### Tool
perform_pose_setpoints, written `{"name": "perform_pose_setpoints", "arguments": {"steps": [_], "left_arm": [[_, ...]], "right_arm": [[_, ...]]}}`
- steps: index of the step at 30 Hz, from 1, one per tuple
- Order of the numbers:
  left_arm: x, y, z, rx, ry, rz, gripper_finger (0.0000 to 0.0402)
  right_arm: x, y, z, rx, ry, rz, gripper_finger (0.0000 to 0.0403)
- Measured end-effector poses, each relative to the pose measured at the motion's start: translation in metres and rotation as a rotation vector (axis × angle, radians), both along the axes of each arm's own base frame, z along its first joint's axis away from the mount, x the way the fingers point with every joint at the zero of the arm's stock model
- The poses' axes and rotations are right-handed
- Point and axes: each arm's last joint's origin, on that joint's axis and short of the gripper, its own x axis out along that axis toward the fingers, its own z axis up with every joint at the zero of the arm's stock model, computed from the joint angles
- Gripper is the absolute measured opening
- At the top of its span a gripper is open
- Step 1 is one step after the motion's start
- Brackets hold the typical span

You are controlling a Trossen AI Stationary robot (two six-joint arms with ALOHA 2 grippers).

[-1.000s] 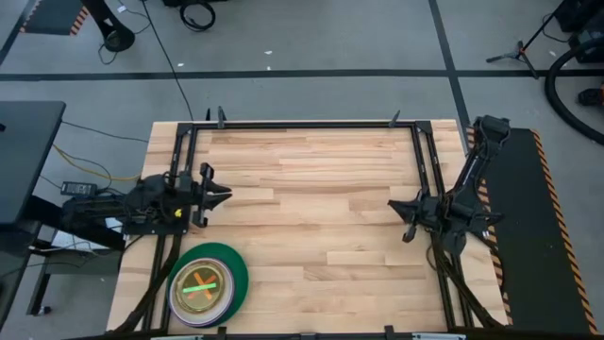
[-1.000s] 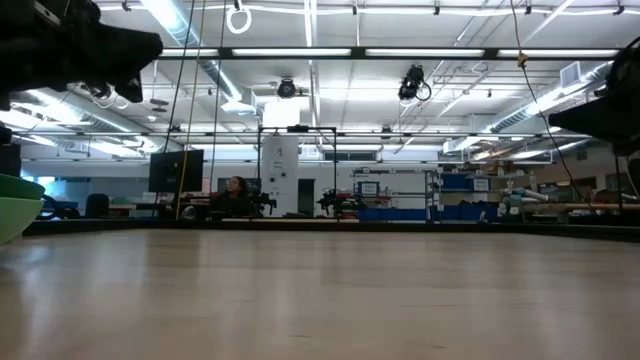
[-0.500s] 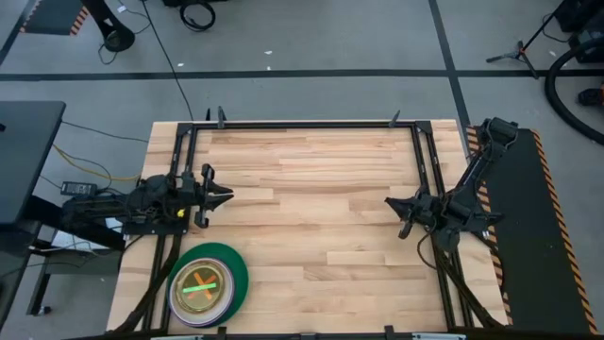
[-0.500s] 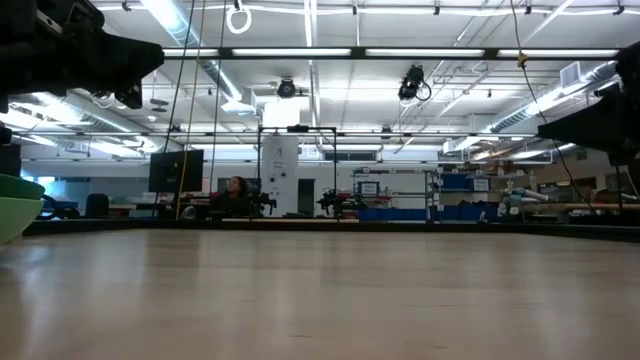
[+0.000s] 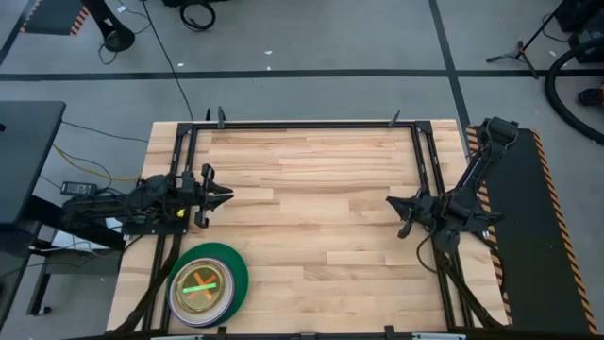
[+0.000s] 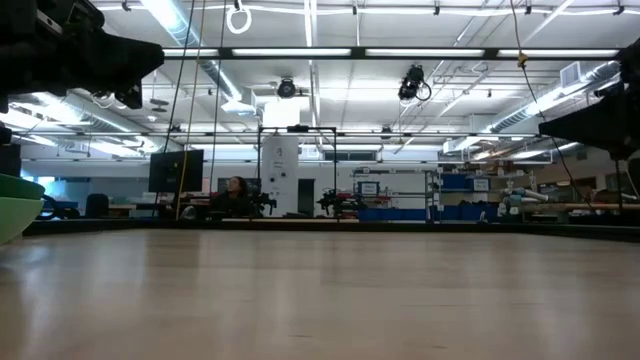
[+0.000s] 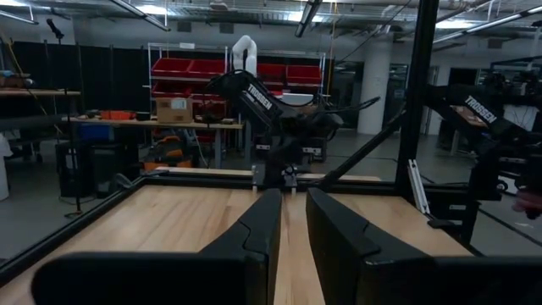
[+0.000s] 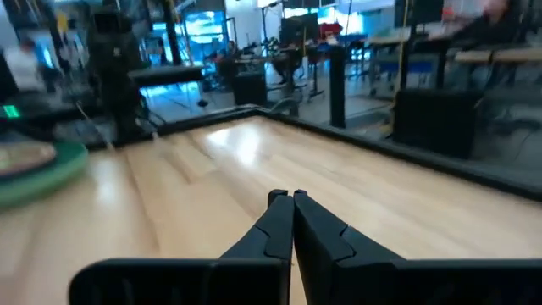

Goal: Stack plastic plates
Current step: Return to Home Position

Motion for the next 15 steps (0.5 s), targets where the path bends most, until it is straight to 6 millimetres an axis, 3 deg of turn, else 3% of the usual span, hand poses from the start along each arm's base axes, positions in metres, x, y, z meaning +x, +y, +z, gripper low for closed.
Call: {"name": "perform_pose_setpoints", "arguments": {"steps": [5,15], "left_arm": [[0.0,0.0,-0.0001,0.0,0.0,0.0,0.0066],[0.0,0.0,-0.0002,0.0,0.001,0.0,0.0066]], "right_arm": [[0.0018,0.0005,-0.0011,-0.103,0.113,0.047,0.002],[0.0085,0.0083,0.0084,0.18,0.007,0.131,0.0015]]}}
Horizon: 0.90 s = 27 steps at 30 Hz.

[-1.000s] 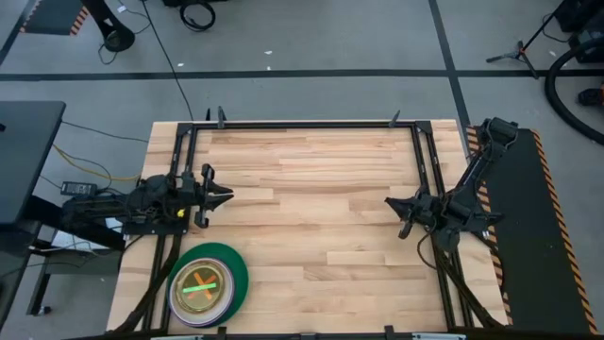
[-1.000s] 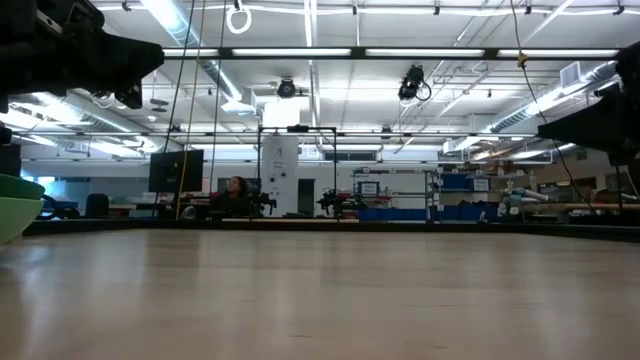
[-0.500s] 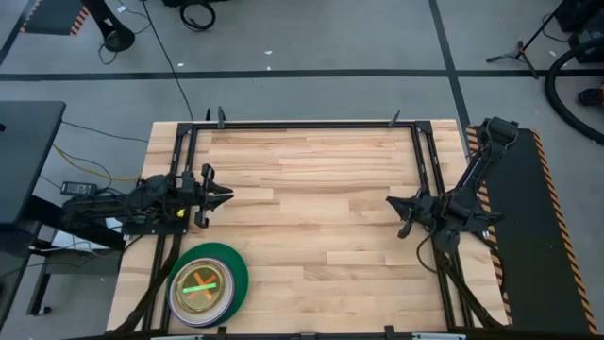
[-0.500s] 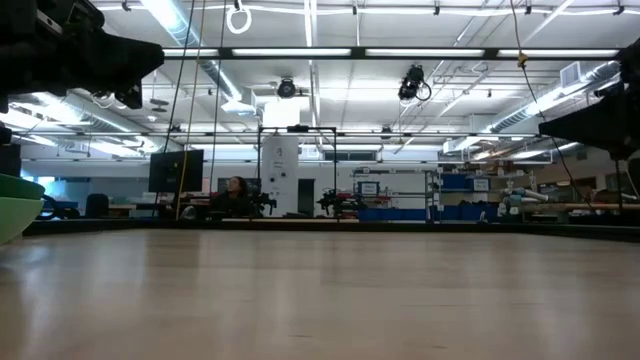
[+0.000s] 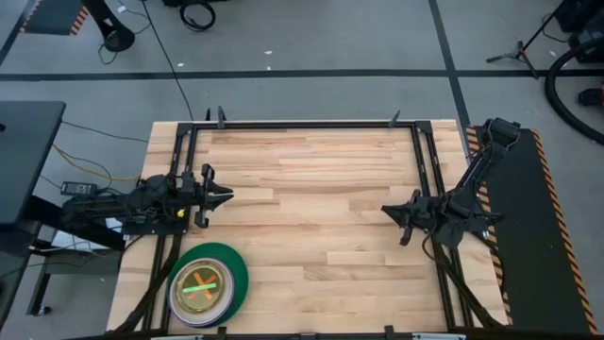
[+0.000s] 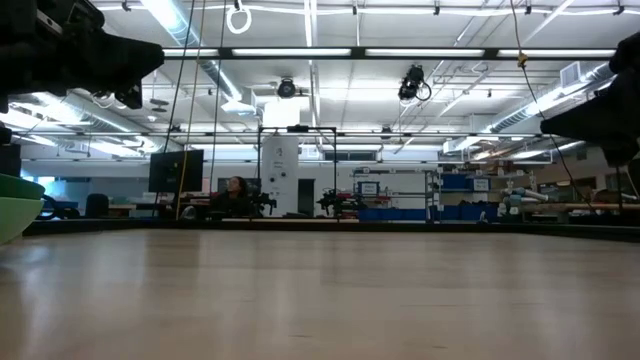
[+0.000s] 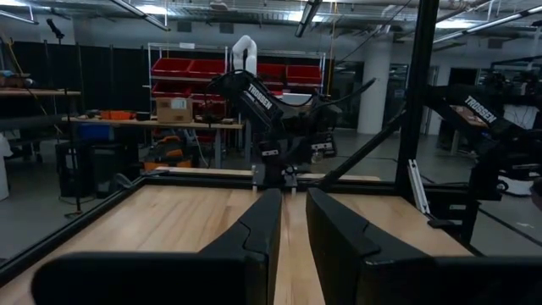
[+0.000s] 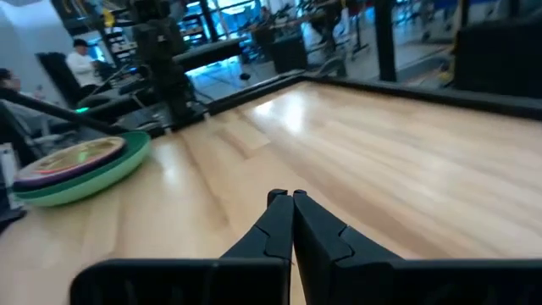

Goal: Stack plastic plates
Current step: Return to Home Position

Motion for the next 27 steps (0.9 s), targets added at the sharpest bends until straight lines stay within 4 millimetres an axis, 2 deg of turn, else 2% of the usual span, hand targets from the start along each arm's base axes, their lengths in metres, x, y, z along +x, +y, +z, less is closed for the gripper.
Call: {"name": "perform_pose_setpoints", "arguments": {"steps": [14,21,27], "left_arm": [[0.0,0.0,0.001,0.001,-0.009,0.0,0.0066],[0.0,0.0,0.002,-0.025,-0.023,-0.005,0.0066],[0.0,0.0,0.002,-0.05,-0.025,-0.01,0.0066]], "right_arm": [[0.002,0.009,-0.004,0.048,0.113,0.238,0.0007],[0.001,0.011,-0.009,-0.012,0.146,0.249,0.0007],[0.005,0.018,0.006,0.022,0.047,0.288,0.0008]]}}
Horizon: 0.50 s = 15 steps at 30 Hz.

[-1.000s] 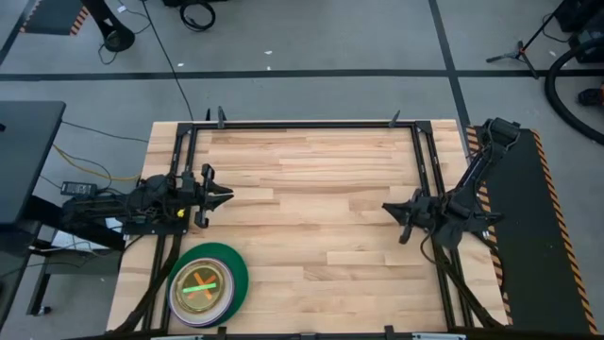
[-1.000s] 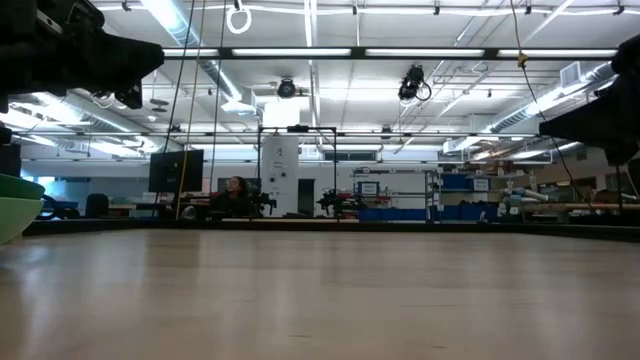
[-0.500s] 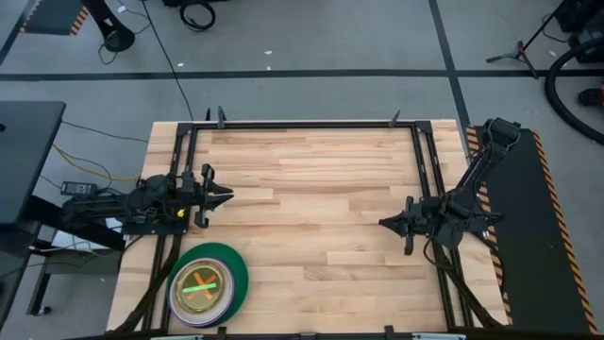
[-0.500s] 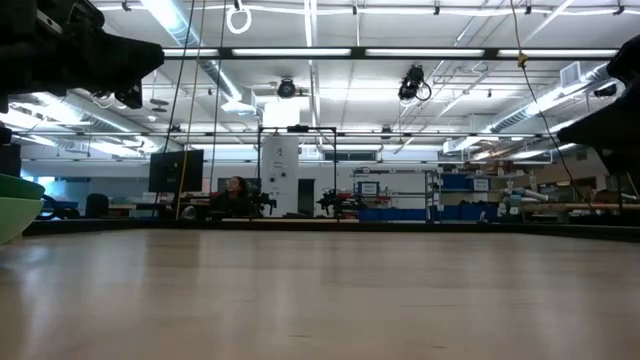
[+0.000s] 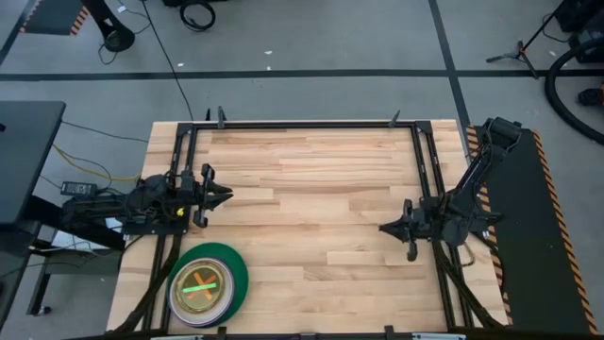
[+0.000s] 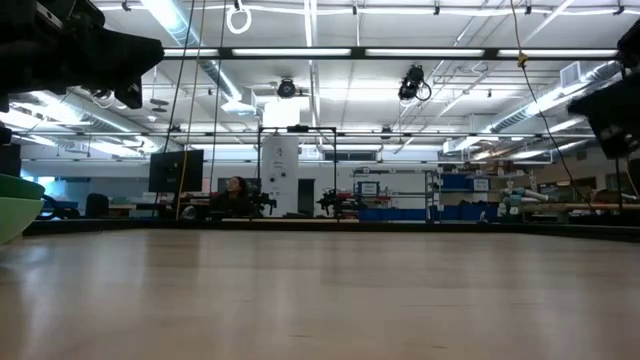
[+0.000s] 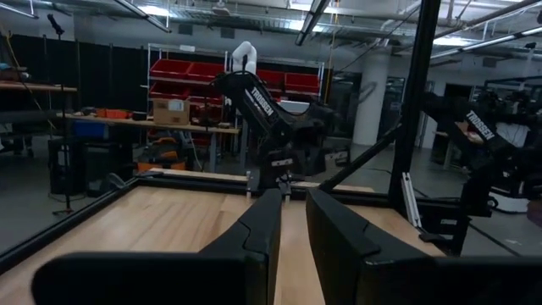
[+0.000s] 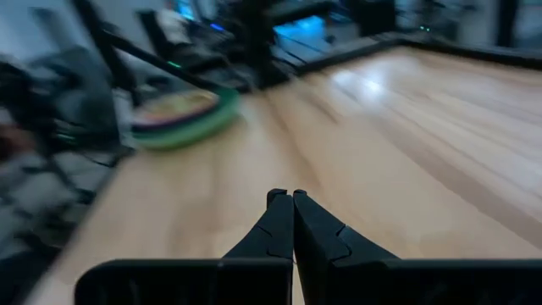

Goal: Stack plastic plates
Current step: Return to Home Position

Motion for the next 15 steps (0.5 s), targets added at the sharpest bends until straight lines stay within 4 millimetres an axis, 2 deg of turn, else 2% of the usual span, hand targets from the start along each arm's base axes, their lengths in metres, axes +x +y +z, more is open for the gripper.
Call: {"name": "perform_pose_setpoints", "arguments": {"steps": [4,7,15], "left_arm": [[0.0,0.0,0.0,0.0,0.0,0.0,0.0066],[0.0,0.0,0.0,0.0,0.0,0.0,0.0066],[0.0,0.0,0.0,0.0,0.0,0.0,0.0066]], "right_arm": [[0.002,0.007,0.017,-0.014,-0.085,0.131,0.0007],[0.003,0.008,0.021,-0.049,-0.108,0.171,0.0005],[0.003,0.006,0.02,-0.128,-0.098,0.108,0.0006]]}}
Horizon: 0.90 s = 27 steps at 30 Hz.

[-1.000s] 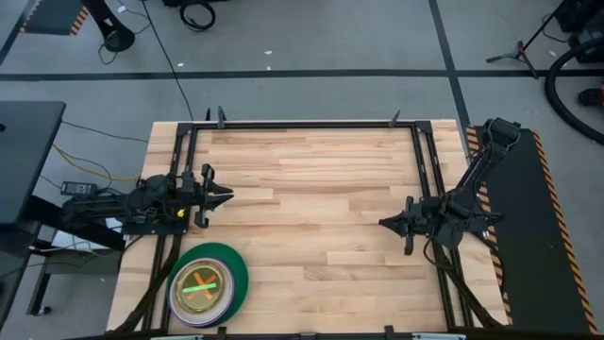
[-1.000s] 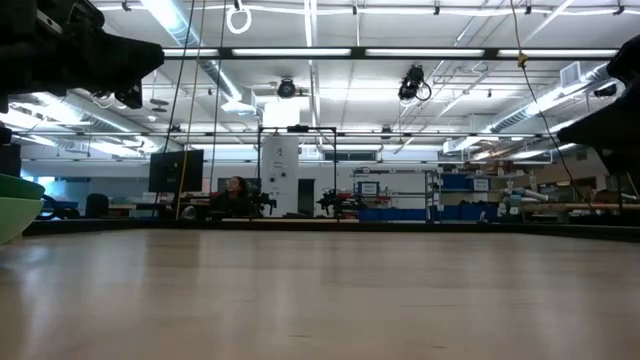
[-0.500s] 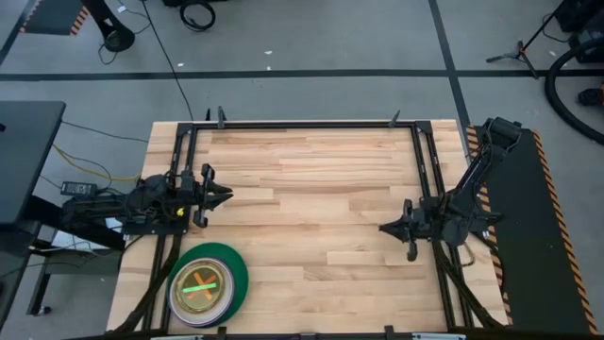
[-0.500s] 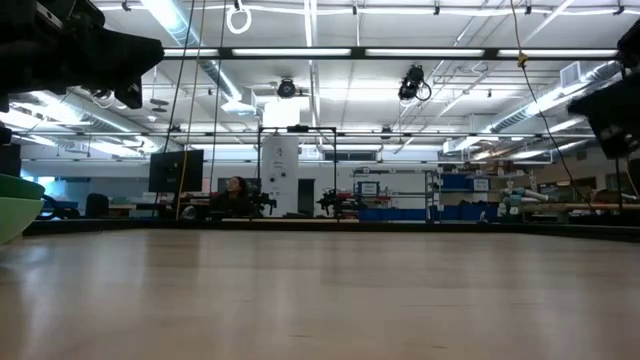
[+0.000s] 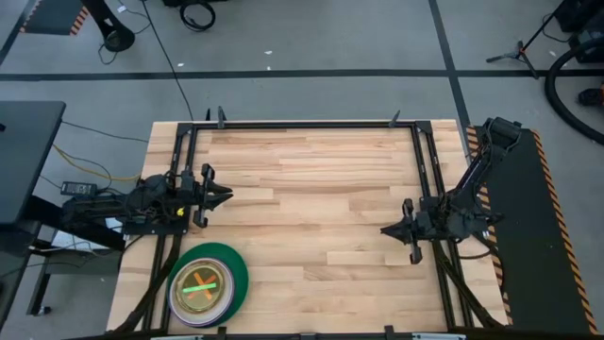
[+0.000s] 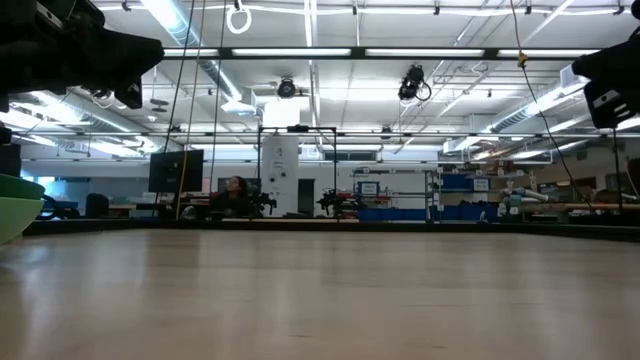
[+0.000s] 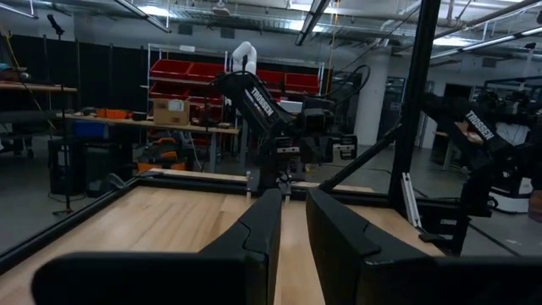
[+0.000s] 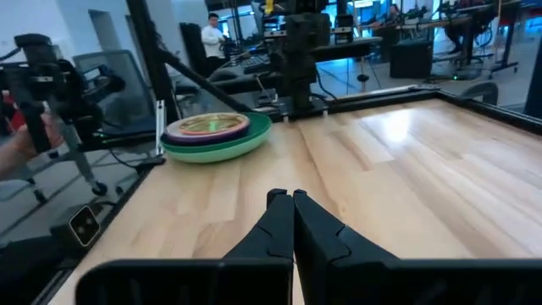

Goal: Stack plastic plates
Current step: Return to Home Position

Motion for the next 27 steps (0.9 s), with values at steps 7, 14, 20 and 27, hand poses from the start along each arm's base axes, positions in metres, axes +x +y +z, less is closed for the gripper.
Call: {"name": "perform_pose_setpoints", "arguments": {"steps": [7,14,20,27], "left_arm": [[0.0,0.0,0.0,0.0,0.0,0.0,0.0066],[0.0,0.0,0.0,0.0,0.0,0.0,0.0066],[0.0,0.0,0.0,0.0,0.0,0.0,0.0066],[0.0,0.0,0.0,0.0,0.0,0.0,0.0066]], "right_arm": [[-0.002,-0.001,0.004,0.028,-0.01,0.087,0.0007],[-0.005,-0.016,0.002,0.14,0.03,0.035,0.0007],[0.002,-0.039,0.007,0.245,0.001,-0.04,0.0007],[0.019,-0.066,0.035,0.178,-0.253,0.018,0.0007]]}}
